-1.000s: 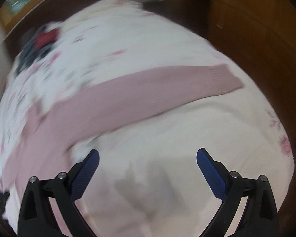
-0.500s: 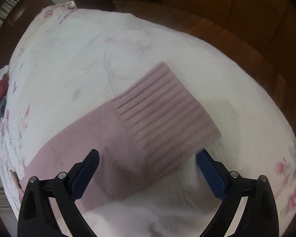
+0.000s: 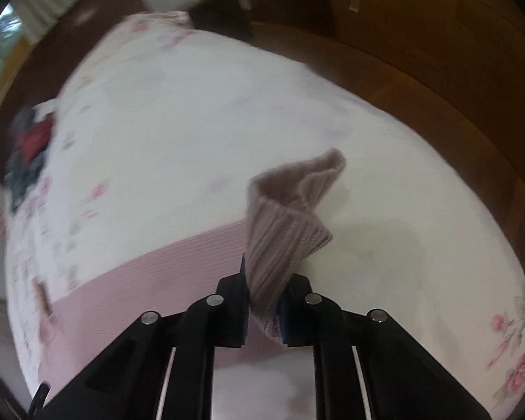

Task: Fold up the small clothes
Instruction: 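Grasp the ribbed cuff of the sweater sleeve with the right gripper, then fold the held sleeve across the sweater body with the right gripper while the left gripper grasps the other cuff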

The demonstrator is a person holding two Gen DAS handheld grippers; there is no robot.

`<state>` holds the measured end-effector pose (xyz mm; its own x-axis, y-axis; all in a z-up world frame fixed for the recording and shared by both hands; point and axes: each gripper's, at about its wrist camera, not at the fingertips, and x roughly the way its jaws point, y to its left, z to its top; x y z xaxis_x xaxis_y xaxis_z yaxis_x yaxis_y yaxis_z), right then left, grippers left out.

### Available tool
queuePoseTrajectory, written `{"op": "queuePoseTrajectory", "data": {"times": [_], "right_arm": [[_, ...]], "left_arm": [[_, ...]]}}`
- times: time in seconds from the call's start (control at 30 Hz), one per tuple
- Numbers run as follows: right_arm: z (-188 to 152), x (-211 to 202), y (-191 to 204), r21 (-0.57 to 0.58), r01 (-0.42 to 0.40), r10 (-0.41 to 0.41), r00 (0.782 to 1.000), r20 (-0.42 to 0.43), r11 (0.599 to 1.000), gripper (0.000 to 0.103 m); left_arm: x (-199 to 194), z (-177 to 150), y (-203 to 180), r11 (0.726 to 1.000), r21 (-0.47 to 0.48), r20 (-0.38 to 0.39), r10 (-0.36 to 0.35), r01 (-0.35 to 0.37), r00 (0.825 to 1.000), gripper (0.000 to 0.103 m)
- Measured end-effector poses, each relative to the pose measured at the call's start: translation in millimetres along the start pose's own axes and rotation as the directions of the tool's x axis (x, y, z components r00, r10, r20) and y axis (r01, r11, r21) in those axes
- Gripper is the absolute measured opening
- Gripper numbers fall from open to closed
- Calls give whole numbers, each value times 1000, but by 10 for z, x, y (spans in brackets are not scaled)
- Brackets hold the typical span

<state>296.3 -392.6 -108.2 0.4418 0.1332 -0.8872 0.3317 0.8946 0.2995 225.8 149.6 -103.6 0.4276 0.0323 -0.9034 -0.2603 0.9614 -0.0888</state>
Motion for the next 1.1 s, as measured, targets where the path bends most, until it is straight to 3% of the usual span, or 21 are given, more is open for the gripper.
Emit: {"op": "queuePoseTrajectory", "data": {"times": [0.13, 0.4, 0.53, 0.63, 0.97, 1.03, 1.1], "right_arm": [[-170, -186, 511, -95, -97, 99, 995, 14, 991, 13], [-733, -172, 1764, -261, -260, 248, 966, -78, 930, 13], [-1091, -63, 2399, -370, -278, 252, 961, -118, 886, 13], [-1355, 71, 2757, -407, -326, 280, 945, -171, 853, 13], [-2000, 629, 3292, -513, -288, 173, 950, -261, 809, 13], [-2062, 704, 3282, -519, -298, 170, 945, -280, 801, 16], [-2115, 711, 3282, -518, -343, 203, 929, -309, 783, 27]], "left_arm": [[-75, -44, 237, 999, -34, 1, 15, -15, 1000, 100], [-151, -134, 690, 992, -121, -25, 31, -34, 999, 100], [-191, -150, 860, 988, -147, -22, 39, -42, 999, 100], [-209, -167, 933, 988, -148, -19, 35, -38, 999, 100], [-168, -178, 1074, 986, -160, -22, 33, -37, 999, 100], [-135, -174, 1064, 986, -164, -30, 31, -35, 999, 100], [-106, -169, 1038, 986, -163, -36, 24, -29, 999, 100]]}}
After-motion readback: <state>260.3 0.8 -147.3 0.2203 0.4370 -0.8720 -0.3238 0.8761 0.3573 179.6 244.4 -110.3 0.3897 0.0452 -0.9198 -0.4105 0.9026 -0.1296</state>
